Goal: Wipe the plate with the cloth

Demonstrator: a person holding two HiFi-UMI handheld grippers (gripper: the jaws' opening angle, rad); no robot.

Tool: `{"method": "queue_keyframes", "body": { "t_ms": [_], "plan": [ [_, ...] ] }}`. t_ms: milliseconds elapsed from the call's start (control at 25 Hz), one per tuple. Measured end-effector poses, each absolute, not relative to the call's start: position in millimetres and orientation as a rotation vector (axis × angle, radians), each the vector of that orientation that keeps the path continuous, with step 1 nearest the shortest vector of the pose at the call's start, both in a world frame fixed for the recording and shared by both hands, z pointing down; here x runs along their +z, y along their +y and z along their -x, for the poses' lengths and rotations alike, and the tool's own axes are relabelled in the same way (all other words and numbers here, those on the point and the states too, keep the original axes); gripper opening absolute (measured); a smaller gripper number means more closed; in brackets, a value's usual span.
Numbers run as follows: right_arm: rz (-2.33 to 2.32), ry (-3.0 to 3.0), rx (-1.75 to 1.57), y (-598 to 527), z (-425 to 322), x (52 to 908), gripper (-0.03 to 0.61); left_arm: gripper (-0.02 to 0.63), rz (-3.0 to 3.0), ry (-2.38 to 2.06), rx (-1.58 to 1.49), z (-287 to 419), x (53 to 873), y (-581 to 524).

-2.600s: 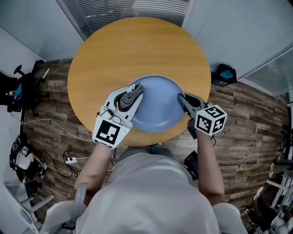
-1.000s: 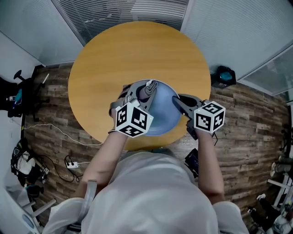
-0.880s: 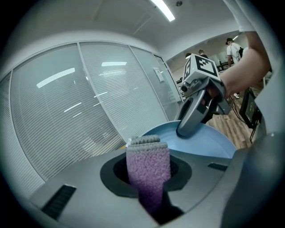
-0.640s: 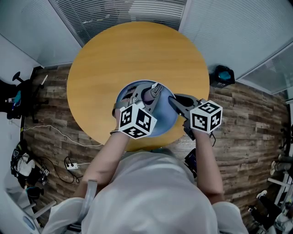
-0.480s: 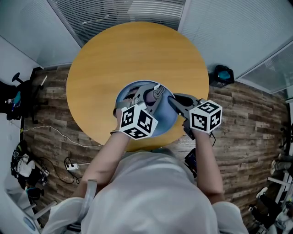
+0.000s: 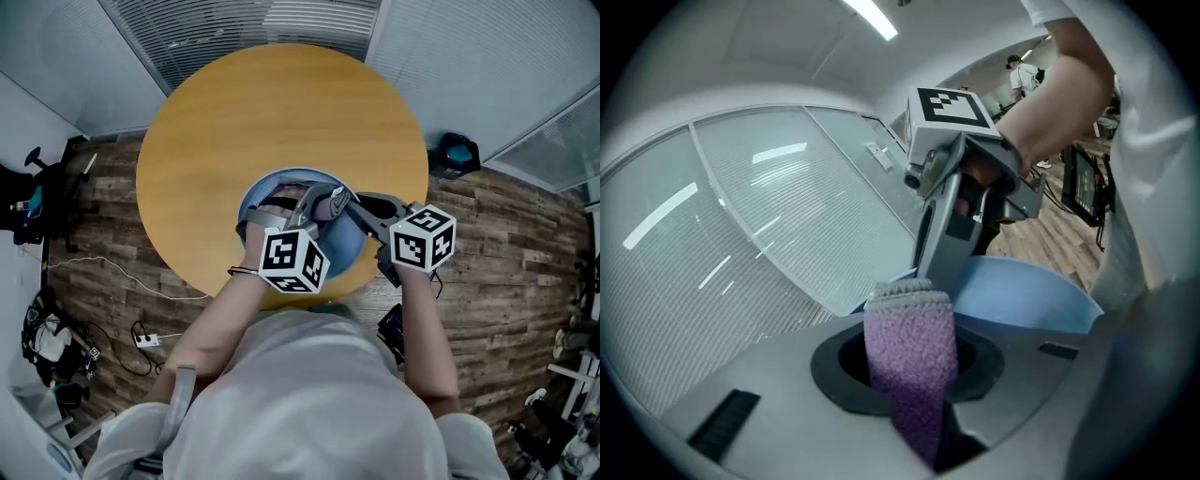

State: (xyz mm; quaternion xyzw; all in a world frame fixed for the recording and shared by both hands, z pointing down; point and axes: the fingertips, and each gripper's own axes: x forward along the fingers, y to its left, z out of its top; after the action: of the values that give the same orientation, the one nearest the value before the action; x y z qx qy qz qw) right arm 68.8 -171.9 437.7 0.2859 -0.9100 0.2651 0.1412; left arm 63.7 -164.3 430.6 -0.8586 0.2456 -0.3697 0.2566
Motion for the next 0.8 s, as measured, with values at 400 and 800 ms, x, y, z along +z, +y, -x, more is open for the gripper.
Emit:
{"method": "queue_keyframes", "body": {
  "t_ms": [400,800],
  "plan": [
    [-0.865,-2.643,0.802,-175,-81,433,0.049,0.076,2.352,0.657,-1.015,-53,436,-160],
    [-0.915,-2.679,0.857,-178,-92,429,0.052,0.075,2.402,0.834,-1.011,-23,434,-172]
  ]
}}
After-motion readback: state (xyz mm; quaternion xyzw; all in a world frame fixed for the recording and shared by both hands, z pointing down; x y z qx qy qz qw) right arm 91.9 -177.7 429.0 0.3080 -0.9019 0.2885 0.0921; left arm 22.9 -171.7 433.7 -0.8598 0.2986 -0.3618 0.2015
